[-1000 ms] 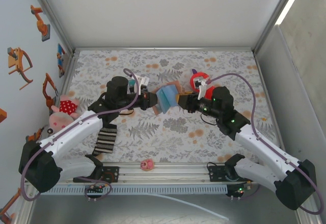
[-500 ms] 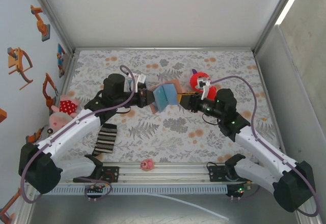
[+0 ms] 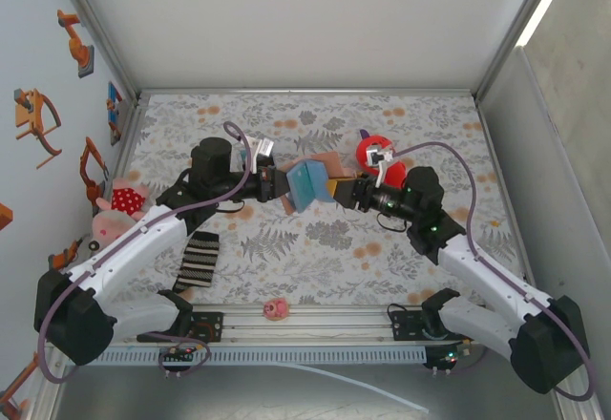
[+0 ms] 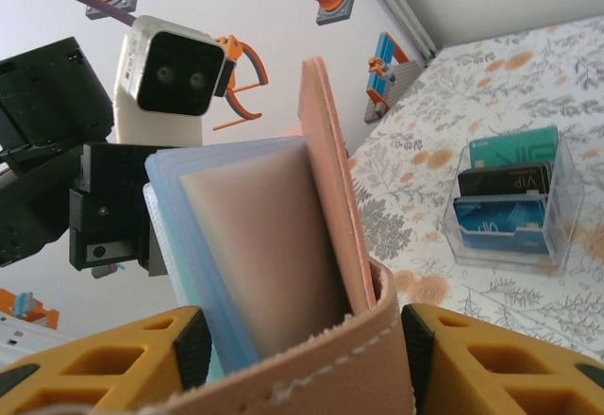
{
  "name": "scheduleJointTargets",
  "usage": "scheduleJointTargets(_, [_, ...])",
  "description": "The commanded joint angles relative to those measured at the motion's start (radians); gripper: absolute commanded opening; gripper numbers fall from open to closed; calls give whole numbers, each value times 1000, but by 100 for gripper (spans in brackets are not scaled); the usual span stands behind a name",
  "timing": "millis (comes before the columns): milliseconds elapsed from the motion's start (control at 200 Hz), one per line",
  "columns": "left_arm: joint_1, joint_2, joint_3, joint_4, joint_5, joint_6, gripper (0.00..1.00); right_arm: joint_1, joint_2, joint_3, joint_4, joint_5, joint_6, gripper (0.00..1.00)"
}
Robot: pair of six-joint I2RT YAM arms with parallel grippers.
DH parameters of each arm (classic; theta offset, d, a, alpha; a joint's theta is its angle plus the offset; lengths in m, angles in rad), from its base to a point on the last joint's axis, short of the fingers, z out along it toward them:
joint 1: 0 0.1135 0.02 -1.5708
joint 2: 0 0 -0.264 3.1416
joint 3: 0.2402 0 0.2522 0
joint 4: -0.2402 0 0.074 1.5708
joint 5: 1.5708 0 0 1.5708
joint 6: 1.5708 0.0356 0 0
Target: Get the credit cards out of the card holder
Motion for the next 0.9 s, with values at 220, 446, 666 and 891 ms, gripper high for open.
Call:
scheduleJointTargets(220, [9,20,69,-117,35,-30,0,-6,19,19,-44,48,-34,51])
scheduleJointTargets(446, [22,32,91,-169,31,-33,0,-25,19,-6,-42,71,-20,41])
scheduleJointTargets(666, [31,40,88,-149,38,-52,0,-77,7,-38,27,17,42,39])
scheduleJointTargets(891, [40,41,89,-135,50,-63,0,-95,20,-91,215,-61,131,52])
